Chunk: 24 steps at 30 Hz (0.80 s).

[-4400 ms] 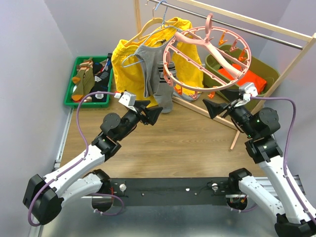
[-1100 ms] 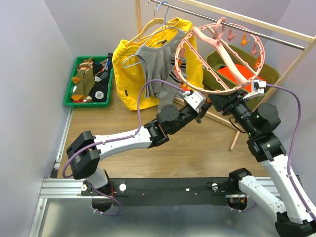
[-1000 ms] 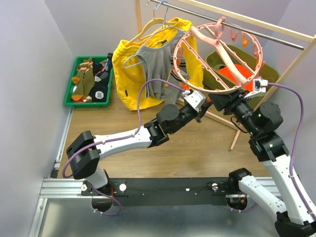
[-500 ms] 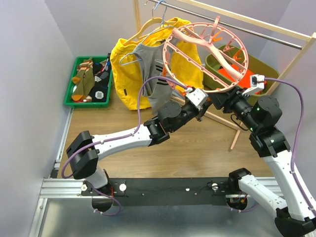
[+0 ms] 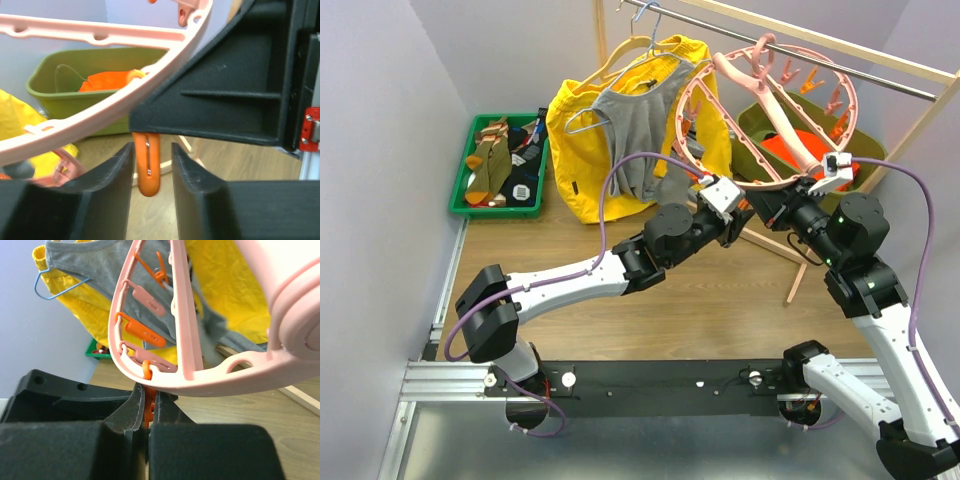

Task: Clip the socks to the hanger
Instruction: Open the clamp at the hanger, then pick up the sock from the bin.

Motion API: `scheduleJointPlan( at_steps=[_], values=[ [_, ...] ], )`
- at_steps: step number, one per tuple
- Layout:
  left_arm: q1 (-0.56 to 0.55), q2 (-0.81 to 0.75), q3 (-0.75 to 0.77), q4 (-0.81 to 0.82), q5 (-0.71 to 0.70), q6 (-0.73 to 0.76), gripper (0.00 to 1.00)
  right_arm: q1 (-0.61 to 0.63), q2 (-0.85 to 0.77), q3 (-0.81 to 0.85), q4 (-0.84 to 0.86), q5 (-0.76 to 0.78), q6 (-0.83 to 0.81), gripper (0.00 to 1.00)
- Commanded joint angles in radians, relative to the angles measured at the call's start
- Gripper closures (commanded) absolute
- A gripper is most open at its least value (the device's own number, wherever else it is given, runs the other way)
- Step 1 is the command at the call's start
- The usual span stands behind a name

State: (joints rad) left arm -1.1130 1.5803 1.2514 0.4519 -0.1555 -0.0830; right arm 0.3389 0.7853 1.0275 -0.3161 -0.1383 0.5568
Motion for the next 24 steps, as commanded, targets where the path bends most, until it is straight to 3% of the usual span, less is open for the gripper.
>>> scheduleJointPlan(
  at_steps=[1, 5, 9, 12, 16, 20, 24],
  values=[
    [-0.015, -0.066, -0.026, -0.030, 0.011, -0.063, 0.43, 0.002, -0.011, 0.019, 0.002, 0.031, 0.009, 0.96],
    [-0.015, -0.161, -0.073, -0.079, -0.025, -0.109, 0.17, 0.002, -0.017, 0.013, 0.003, 0.045, 0.008, 0.96],
    [0.002, -0.278, -0.095, -0.252, -0.110, -0.168, 0.02, 0.002, -0.023, 0.003, 0.006, 0.063, 0.009, 0.96],
    [0.039, -0.348, -0.106, -0.384, -0.150, -0.207, 0.01, 0.002, -0.020, 0.003, 0.000, 0.066, 0.003, 0.96],
    [0.166, -0.439, -0.157, -0.502, -0.145, -0.242, 0.01, 0.002, -0.018, 0.005, -0.009, 0.069, -0.011, 0.96],
    [0.454, -0.511, -0.204, -0.579, -0.073, -0.247, 0.02, 0.000, -0.012, 0.013, -0.017, 0.069, -0.021, 0.96],
    [0.671, -0.504, -0.185, -0.657, -0.098, -0.190, 0.04, 0.000, -0.014, 0.019, -0.021, 0.071, -0.029, 0.96]
  ],
)
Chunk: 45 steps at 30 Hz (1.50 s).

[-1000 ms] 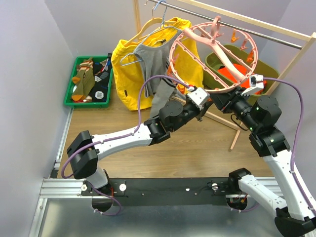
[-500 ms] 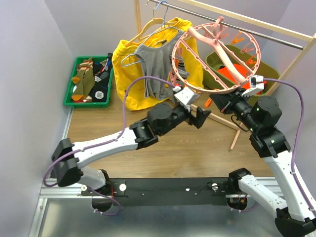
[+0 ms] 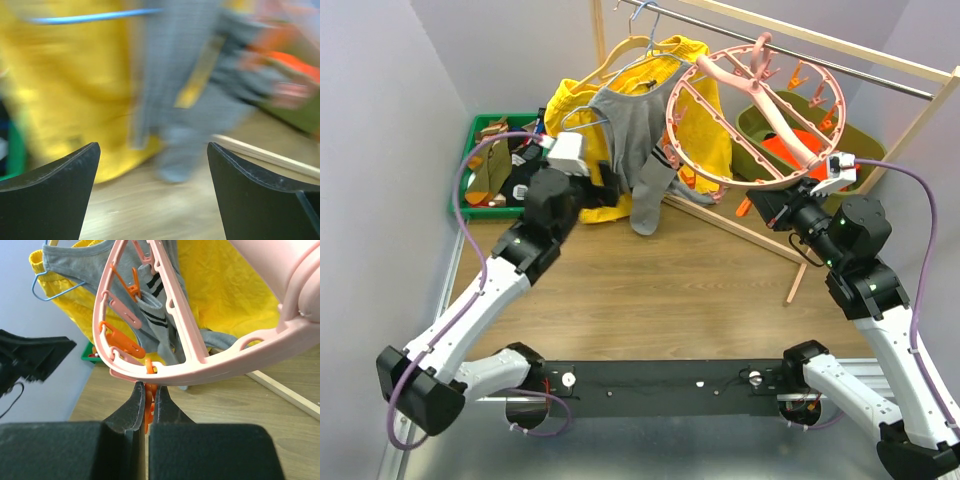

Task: Clip the socks to the hanger
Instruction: Pick up the sock from the bin.

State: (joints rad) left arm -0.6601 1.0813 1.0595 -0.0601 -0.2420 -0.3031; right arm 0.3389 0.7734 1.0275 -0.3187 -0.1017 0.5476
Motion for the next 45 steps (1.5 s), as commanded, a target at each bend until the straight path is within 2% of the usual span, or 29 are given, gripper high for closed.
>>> scheduleJointPlan(
  at_steps=[1, 3, 7, 12, 17, 21, 25, 29, 34, 41, 43, 45],
  values=[
    [0.268, 0.006, 0.026, -0.156, -0.011, 0.035, 0.04, 0.002, 0.000, 0.019, -0.019, 0.034, -0.021, 0.96],
    [0.398, 0.044, 0.048, -0.165, 0.021, 0.053, 0.05, 0.002, 0.001, 0.019, -0.022, 0.030, -0.023, 0.96],
    [0.575, 0.161, 0.109, -0.126, 0.043, 0.085, 0.07, 0.000, 0.004, 0.016, -0.025, 0.025, -0.029, 0.96],
    [0.700, 0.427, 0.262, -0.112, -0.015, 0.116, 0.08, 0.002, 0.009, 0.013, -0.019, 0.013, -0.035, 0.96],
    [0.801, 0.688, 0.514, -0.119, -0.046, 0.131, 0.11, 0.000, 0.009, 0.002, -0.010, -0.007, -0.043, 0.96],
    [0.839, 0.906, 0.686, -0.121, -0.045, 0.143, 0.17, 0.002, 0.007, -0.017, 0.004, -0.023, -0.038, 0.96],
    [0.882, 1.029, 0.835, -0.113, -0.010, 0.128, 0.26, 0.000, 0.013, -0.021, 0.013, -0.049, -0.014, 0.96],
    [0.915, 1.117, 0.885, -0.084, 0.059, 0.114, 0.37, 0.000, 0.020, -0.029, 0.007, -0.061, -0.015, 0.96],
    [0.944, 1.207, 0.912, -0.107, 0.173, 0.098, 0.38, 0.002, 0.030, -0.029, 0.012, -0.053, -0.015, 0.96],
    [0.958, 1.243, 0.899, -0.112, 0.214, 0.125, 0.38, 0.002, 0.044, -0.032, 0.012, -0.059, -0.025, 0.96],
    [0.962, 1.244, 0.904, -0.115, 0.211, 0.127, 0.43, 0.002, 0.043, -0.033, 0.017, -0.058, -0.025, 0.96],
    [0.965, 1.243, 0.905, -0.112, 0.211, 0.140, 0.60, 0.002, 0.041, -0.037, 0.018, -0.058, -0.023, 0.96]
  ],
)
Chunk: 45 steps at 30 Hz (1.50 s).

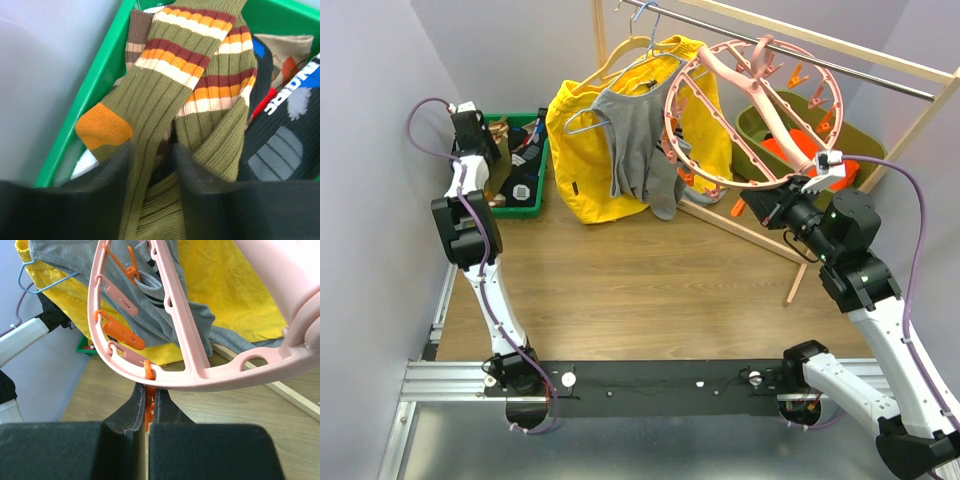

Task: Clip the socks to the hanger
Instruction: Pick up the sock from the bin.

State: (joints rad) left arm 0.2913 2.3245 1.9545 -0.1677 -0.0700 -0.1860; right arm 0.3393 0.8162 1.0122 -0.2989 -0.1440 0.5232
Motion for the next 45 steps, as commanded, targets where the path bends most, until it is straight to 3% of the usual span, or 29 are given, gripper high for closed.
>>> scheduleJointPlan(
  at_steps=[1, 2, 4, 5, 8, 9, 10, 17, 21, 22, 34, 45],
  values=[
    [0.016, -0.007, 0.011, -0.004, 0.039, 0.029, 0.61, 0.000, -0.002, -0.023, -0.002, -0.017, 0.001, 0.96],
    [0.016, -0.008, 0.011, -0.001, 0.039, 0.039, 0.62, 0.001, -0.002, -0.024, -0.002, -0.017, 0.003, 0.96],
    [0.017, -0.016, 0.004, 0.000, 0.030, 0.056, 0.79, 0.001, -0.002, -0.024, -0.002, -0.017, 0.004, 0.96],
    [0.019, -0.016, -0.005, 0.002, 0.033, 0.057, 0.80, 0.001, -0.003, -0.024, -0.002, -0.017, 0.006, 0.96],
    [0.023, -0.013, -0.020, 0.005, 0.032, 0.057, 0.79, 0.001, -0.005, -0.024, 0.000, -0.019, 0.004, 0.96],
    [0.023, -0.011, -0.022, 0.007, 0.027, 0.056, 0.68, 0.000, -0.005, -0.024, -0.002, -0.017, 0.003, 0.96],
    [0.025, -0.005, -0.023, 0.007, 0.026, 0.057, 0.66, 0.001, -0.005, -0.023, -0.003, -0.017, 0.001, 0.96],
    [0.029, 0.044, 0.023, -0.046, -0.007, 0.068, 0.67, 0.001, 0.001, -0.029, 0.004, -0.019, 0.003, 0.96],
    [0.029, 0.007, 0.011, -0.035, -0.022, 0.079, 0.99, 0.001, 0.005, -0.029, 0.009, -0.023, 0.004, 0.96],
    [0.029, -0.020, 0.006, -0.033, -0.030, 0.082, 1.00, 0.001, 0.006, -0.029, 0.010, -0.023, 0.004, 0.96],
    [-0.004, -0.402, -0.210, -0.006, -0.036, 0.080, 1.00, 0.001, -0.023, -0.049, 0.018, -0.031, 0.006, 0.96],
    [-0.104, -0.513, -0.574, -0.039, -0.001, 0.025, 1.00, 0.001, -0.042, -0.061, 0.020, -0.040, 0.011, 0.96]
  ],
)
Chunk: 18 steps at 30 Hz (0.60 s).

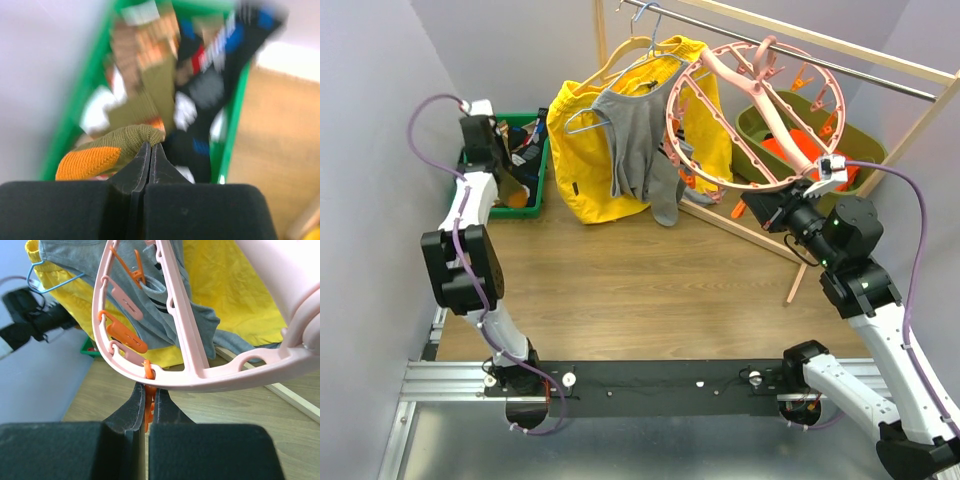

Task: Clip the socks to the hanger
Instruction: Pick up the sock from the bin.

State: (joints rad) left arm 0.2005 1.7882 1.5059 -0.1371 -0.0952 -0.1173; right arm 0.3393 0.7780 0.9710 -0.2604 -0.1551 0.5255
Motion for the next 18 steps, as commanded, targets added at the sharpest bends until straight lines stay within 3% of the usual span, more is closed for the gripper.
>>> scheduleJointPlan(
  at_steps=[1, 5, 10, 18],
  values=[
    [-0.015, 0.016, -0.145, -0.079, 0.032, -0.050, 1.00, 0.001, -0.006, -0.021, -0.017, -0.031, 0.008, 0.96],
    [-0.019, -0.041, -0.232, -0.099, 0.049, -0.058, 1.00, 0.001, -0.008, -0.025, -0.011, -0.034, 0.016, 0.96],
    [-0.024, -0.150, -0.216, -0.105, -0.057, -0.027, 1.00, 0.001, -0.009, -0.026, -0.002, -0.041, 0.019, 0.96],
    [-0.067, -0.122, 0.048, -0.058, -0.171, 0.210, 1.00, 0.001, -0.014, -0.023, 0.004, -0.041, 0.019, 0.96]
  ],
)
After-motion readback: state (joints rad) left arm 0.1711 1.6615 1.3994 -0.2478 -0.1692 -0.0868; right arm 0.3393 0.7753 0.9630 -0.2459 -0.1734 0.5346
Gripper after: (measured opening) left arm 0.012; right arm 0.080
